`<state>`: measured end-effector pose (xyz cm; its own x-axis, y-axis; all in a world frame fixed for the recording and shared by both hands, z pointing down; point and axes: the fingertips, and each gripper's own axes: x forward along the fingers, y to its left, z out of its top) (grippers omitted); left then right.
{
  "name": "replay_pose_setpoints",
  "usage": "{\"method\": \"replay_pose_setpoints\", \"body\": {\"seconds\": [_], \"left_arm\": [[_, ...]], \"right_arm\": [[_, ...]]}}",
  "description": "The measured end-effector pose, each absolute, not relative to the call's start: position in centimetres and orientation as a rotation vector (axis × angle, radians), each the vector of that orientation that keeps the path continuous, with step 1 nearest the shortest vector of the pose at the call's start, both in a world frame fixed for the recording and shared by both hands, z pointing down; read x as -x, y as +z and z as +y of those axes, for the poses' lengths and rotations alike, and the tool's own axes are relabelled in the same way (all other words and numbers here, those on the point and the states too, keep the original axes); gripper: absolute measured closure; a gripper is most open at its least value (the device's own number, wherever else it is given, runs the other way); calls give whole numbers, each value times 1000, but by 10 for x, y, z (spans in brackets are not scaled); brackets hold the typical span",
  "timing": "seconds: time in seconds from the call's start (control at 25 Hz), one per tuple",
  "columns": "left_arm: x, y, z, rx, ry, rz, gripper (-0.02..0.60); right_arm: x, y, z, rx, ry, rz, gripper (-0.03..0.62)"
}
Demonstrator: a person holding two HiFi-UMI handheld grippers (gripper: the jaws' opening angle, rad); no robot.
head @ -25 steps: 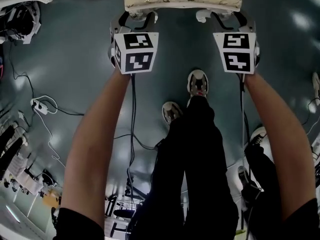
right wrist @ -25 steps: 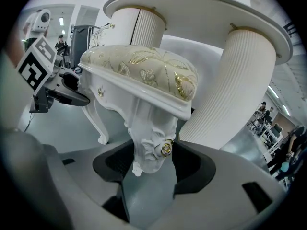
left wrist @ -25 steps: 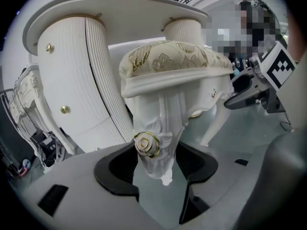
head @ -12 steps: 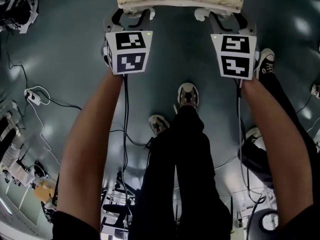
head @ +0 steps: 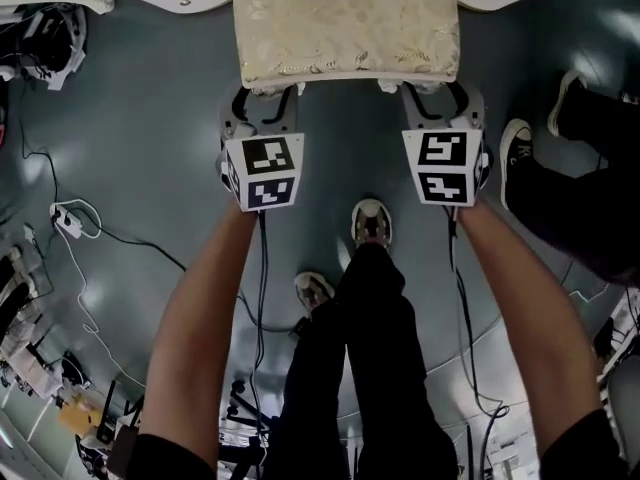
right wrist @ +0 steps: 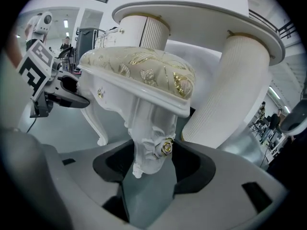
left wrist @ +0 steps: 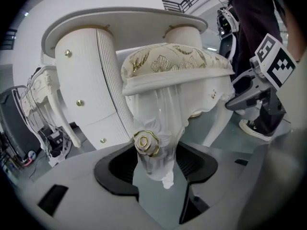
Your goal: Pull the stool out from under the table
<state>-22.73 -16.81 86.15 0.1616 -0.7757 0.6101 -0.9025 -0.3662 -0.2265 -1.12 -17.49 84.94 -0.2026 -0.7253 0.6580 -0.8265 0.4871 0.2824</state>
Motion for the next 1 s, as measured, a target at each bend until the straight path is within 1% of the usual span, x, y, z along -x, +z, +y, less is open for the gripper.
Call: {"method": "replay_pose_setpoints", "body": {"seconds": [0.28, 0.6, 1.0], "left_arm": [[230, 845, -153, -2233, 977, -1623, 324], [235, 853, -85, -2236, 954, -1629, 324], [243, 856, -41, -2278, 980, -1592, 324]], "right_arm": [[14, 828, -163, -1247, 172, -1953, 344], [18, 838, -95, -1260, 185, -1956, 345], [25, 841, -39, -1309, 223, -1915, 345]]}}
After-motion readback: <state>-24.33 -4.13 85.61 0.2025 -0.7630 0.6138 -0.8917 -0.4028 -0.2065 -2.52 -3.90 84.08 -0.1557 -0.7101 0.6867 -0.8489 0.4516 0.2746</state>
